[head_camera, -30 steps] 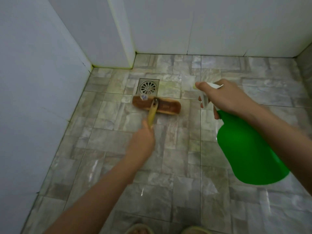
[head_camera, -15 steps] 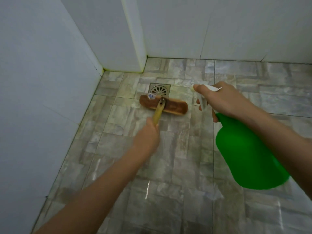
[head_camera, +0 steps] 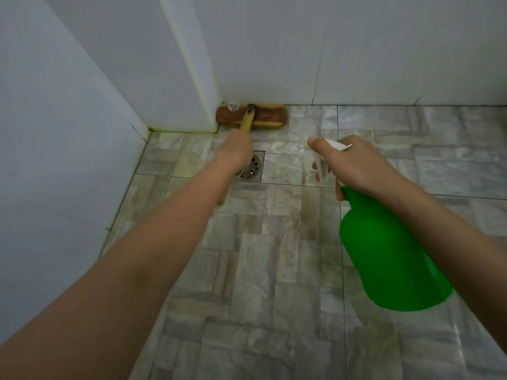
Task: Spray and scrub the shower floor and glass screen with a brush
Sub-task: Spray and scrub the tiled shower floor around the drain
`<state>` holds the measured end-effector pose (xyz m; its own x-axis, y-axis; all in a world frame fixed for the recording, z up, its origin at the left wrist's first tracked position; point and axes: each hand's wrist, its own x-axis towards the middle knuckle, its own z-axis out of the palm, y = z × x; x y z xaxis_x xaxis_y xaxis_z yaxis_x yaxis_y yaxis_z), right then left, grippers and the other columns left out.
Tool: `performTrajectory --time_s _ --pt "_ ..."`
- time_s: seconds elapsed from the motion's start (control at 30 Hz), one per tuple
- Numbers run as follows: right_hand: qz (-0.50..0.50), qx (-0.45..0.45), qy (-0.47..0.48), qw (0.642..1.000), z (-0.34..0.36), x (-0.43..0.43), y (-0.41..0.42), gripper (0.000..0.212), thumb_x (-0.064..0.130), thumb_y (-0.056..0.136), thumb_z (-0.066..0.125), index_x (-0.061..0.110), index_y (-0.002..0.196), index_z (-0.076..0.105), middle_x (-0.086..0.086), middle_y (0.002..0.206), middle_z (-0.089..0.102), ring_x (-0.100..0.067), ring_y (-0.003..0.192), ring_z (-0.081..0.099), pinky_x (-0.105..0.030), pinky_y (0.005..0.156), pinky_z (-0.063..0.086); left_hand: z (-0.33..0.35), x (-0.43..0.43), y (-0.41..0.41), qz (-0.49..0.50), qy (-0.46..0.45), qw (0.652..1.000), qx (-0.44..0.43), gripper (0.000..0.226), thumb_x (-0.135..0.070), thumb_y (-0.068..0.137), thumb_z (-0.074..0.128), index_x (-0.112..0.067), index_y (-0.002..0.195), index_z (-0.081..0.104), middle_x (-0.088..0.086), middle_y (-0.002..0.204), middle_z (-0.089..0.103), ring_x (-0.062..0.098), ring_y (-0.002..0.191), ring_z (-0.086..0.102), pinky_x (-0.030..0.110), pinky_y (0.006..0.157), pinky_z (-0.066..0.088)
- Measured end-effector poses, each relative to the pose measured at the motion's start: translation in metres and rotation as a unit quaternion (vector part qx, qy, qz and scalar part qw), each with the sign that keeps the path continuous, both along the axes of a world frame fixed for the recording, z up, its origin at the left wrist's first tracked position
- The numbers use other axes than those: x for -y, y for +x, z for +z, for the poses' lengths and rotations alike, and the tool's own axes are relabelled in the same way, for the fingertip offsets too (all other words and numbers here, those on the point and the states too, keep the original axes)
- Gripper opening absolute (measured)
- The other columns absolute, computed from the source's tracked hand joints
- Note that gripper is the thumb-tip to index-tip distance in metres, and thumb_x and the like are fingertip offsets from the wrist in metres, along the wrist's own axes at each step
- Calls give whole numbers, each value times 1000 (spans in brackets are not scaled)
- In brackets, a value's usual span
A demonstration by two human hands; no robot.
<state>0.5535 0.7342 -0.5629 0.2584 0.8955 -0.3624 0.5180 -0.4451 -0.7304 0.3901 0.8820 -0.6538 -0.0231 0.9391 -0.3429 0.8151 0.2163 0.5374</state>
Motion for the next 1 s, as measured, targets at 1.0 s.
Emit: performTrajectory --time_s 1.0 --pt "59 6 -23 998 -7 7 -42 60 54 97 46 1 86 69 -8 75 74 -21 37 59 -27 53 46 -15 40 -163 18 11 985 -172 43 -38 101 27 -3 109 53 16 104 59 32 89 56 35 72 40"
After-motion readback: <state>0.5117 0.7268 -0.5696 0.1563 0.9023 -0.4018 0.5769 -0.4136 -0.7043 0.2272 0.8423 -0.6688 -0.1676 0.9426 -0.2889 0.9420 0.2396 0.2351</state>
